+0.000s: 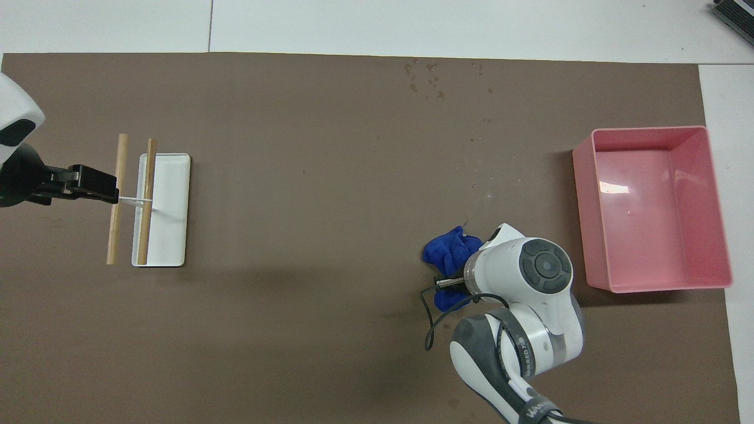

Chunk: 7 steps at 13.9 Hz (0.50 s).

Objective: Wipe water with towel using both arms

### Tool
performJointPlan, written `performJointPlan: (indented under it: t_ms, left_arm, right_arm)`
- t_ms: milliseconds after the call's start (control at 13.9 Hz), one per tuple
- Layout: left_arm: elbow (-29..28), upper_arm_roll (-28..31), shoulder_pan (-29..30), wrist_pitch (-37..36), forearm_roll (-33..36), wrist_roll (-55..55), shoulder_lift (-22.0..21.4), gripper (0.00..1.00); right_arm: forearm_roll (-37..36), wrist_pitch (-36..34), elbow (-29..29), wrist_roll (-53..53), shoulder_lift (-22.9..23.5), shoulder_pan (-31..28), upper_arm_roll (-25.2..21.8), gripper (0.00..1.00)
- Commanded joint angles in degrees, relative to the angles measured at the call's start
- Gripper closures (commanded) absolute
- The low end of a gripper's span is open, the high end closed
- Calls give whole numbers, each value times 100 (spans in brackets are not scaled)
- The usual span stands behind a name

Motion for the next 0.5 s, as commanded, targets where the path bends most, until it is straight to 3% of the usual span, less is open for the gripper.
performJointPlan:
  t_ms: [0,144,359,431]
  left_arm:
    - [-113,10,41,-36,-80,63,-121,0]
    - [-104,10,41,-36,-80,63,-121,0]
    - [-104,10,41,-36,-80,63,-121,0]
    - [-113,10,41,-36,-80,63,-121,0]
  right_arm:
    - [496,-139,-444,964,111,591,120,100]
    - [1014,-51,-392,1668,111,969,120,100]
    - [2444,116,-217,1891,181,962,102,100]
    - [2562,116,-190,1804,216,918,93,100]
